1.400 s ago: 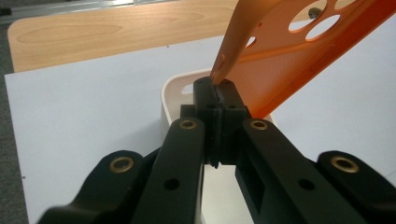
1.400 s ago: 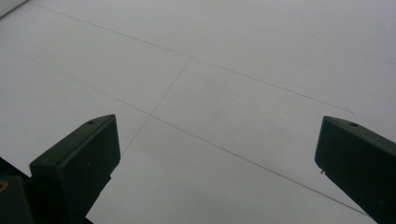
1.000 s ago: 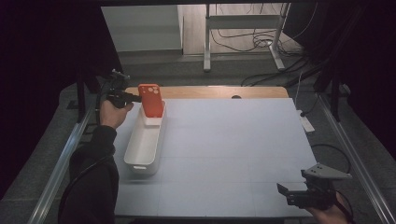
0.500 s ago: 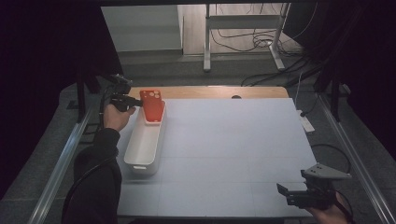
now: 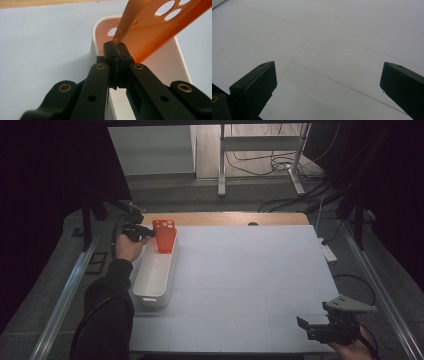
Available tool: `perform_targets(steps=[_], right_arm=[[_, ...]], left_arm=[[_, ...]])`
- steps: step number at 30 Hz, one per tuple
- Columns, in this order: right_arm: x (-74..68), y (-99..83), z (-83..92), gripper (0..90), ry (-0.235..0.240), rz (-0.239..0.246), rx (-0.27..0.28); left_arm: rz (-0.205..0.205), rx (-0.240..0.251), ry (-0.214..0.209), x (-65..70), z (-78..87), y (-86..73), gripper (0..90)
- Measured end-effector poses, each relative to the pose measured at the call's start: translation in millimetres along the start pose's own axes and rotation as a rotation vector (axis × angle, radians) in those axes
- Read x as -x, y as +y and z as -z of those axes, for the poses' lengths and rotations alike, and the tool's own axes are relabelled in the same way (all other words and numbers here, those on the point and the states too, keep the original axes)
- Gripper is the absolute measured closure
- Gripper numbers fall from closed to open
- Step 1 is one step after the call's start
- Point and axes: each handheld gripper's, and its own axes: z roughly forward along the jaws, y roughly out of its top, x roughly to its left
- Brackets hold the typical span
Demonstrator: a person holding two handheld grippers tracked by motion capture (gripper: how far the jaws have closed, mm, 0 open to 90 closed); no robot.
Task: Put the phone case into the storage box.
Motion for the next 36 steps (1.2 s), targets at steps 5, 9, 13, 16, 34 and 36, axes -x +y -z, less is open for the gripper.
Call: perform_targets(steps=[5, 9, 13, 16, 34, 36], right_arm=[[-0.2, -0.1, -0.1, 0.5, 0.001, 0.005, 0.003], [-0.2, -0.1, 0.0, 0.5, 0.001, 0.006, 0.004], [-0.4, 0.0, 0.1, 0.5, 0.001, 0.008, 0.001], [-0.6, 0.0, 0.0, 0.5, 0.001, 0.008, 0.002], [-1.3, 0.1, -0.1, 0.4, 0.002, 0.013, 0.002], [-1.3, 0.2, -0.1, 0.4, 0.001, 0.014, 0.002]], left_arm=[[-0.003, 0.017, 0.002, 0.6, 0.6, 0.8, 86.2], [-0.012, 0.047, -0.002, 1.6, 5.1, 1.9, 80.2], [-0.033, 0.061, -0.007, 3.4, 9.5, 2.3, 75.2], [-0.046, 0.076, -0.015, 5.3, 11.8, 1.4, 68.6], [-0.158, 0.194, -0.134, 14.5, 31.0, -14.1, 18.1], [-0.175, 0.196, -0.133, 16.1, 32.8, -15.9, 14.0]])
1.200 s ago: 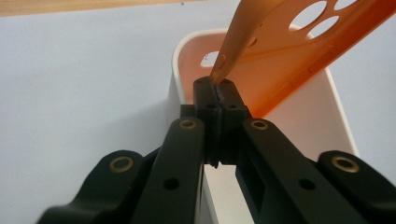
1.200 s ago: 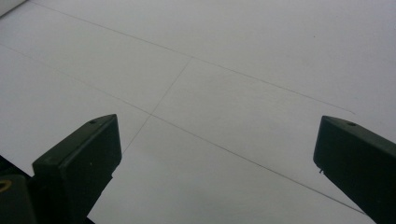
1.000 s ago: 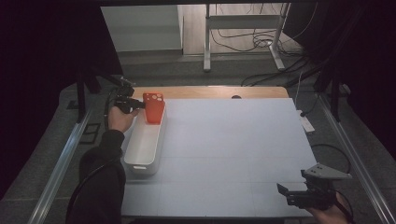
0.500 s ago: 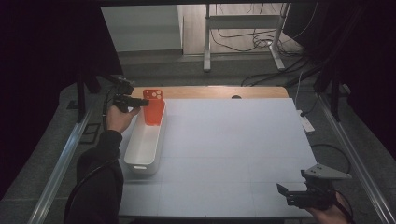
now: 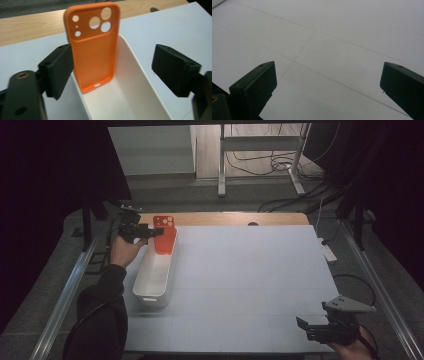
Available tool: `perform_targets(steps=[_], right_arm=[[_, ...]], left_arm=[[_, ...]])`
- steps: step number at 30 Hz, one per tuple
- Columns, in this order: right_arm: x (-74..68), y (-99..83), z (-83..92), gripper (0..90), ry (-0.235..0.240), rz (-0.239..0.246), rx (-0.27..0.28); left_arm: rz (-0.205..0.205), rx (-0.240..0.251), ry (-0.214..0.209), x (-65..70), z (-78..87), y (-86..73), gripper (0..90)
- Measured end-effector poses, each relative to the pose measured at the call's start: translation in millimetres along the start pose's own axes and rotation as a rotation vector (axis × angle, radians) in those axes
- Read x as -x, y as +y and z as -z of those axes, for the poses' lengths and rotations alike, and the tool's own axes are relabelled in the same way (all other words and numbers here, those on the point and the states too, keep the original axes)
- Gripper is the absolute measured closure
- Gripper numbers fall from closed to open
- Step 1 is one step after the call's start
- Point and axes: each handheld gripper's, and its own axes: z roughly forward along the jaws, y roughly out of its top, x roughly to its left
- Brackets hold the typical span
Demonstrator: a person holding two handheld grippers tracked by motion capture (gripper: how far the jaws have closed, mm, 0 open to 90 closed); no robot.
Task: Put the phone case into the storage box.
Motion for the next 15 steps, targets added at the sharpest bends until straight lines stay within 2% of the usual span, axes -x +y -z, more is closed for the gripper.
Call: perform_targets(steps=[15], right_arm=[[-0.3, 0.2, -0.1, 0.4, 0.0, 0.003, -0.003]], left_arm=[[-0.068, 0.002, 0.011, 10.2, 2.5, -7.7, 2.6]])
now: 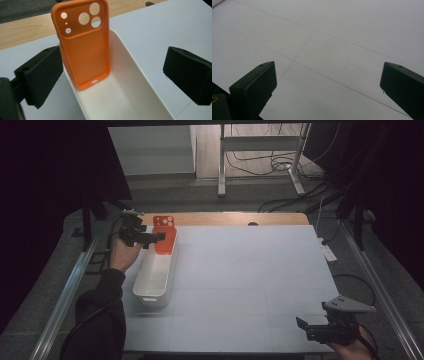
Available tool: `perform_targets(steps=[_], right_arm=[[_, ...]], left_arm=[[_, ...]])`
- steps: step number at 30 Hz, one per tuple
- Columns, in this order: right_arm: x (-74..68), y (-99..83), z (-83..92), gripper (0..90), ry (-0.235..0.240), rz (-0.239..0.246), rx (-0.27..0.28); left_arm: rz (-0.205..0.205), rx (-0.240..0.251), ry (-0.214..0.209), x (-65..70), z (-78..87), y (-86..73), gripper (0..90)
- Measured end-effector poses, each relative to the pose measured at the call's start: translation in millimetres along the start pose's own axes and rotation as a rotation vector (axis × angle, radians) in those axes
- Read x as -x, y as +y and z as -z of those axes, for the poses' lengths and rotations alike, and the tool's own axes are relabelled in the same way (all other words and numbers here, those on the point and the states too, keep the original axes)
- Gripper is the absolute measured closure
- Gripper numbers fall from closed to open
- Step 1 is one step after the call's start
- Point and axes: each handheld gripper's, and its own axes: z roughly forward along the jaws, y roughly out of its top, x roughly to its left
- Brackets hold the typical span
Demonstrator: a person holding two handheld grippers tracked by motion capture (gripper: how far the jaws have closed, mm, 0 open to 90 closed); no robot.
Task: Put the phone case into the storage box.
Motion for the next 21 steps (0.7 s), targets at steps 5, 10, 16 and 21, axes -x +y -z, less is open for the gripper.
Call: perform_targets(steps=[5, 10, 16, 21], right_arm=[[0.1, 0.0, 0.1, 0.3, 0.001, 0.0, 0.0], [-0.1, 0.1, 0.0, 0.3, 0.0, 0.001, -0.001], [-0.1, 0.0, 0.0, 0.3, 0.001, 0.001, 0.0], [-0.1, 0.0, 0.1, 0.2, 0.001, 0.0, 0.003]], left_arm=[[-0.016, 0.013, -0.001, 1.4, 0.7, -3.7, 0.6], [-0.028, 0.017, -0.002, 4.0, 1.7, -7.2, 0.7], [-0.036, 0.022, -0.008, 8.2, 3.6, -9.1, 0.3], [-0.052, 0.02, -0.01, 12.4, 5.1, -10.9, 0.0]])
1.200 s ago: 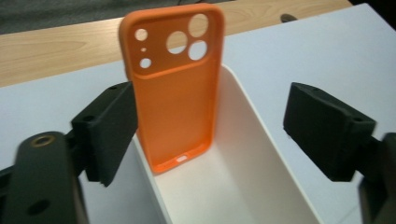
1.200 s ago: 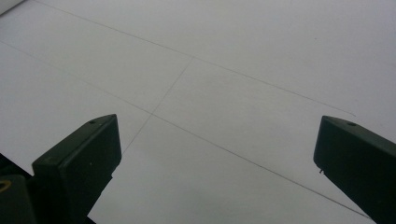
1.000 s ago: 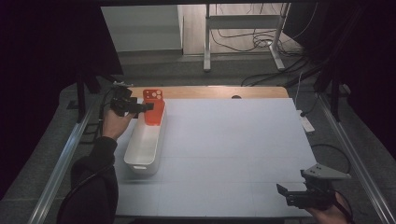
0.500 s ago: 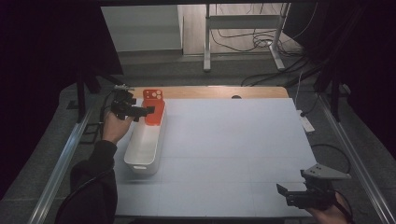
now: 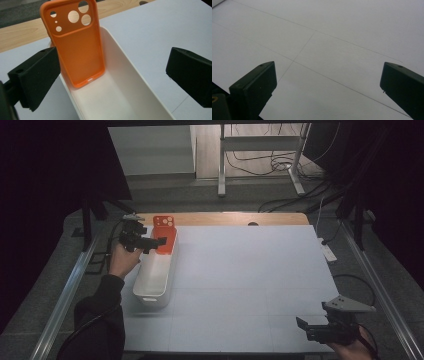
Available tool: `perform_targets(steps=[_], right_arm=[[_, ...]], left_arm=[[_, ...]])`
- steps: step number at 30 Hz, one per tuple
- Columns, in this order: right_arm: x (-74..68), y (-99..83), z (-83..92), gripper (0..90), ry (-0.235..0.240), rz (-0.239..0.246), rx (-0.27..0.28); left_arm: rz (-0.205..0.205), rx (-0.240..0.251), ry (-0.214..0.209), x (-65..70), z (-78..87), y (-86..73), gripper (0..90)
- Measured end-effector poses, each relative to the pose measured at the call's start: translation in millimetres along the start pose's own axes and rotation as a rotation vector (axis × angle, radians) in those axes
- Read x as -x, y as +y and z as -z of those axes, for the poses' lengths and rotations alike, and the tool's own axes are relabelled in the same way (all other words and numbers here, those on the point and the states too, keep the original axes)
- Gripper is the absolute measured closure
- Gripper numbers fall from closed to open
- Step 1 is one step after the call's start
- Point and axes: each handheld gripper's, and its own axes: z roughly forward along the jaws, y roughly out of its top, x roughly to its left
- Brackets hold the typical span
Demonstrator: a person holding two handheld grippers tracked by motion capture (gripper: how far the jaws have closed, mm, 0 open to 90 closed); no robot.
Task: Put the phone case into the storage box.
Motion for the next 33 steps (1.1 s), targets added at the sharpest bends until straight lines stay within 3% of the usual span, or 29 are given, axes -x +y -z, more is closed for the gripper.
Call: perform_targets(steps=[9, 33], right_arm=[[-0.3, 0.1, -0.1, 0.0, -0.002, 0.0, -0.002], [-0.6, 0.3, -0.6, 0.0, -0.004, 0.0, -0.008]], left_arm=[[-0.033, -0.004, 0.003, 7.5, 3.2, -5.4, 0.0], [-0.042, 0.01, -0.016, 26.0, 11.5, -27.6, 0.0]])
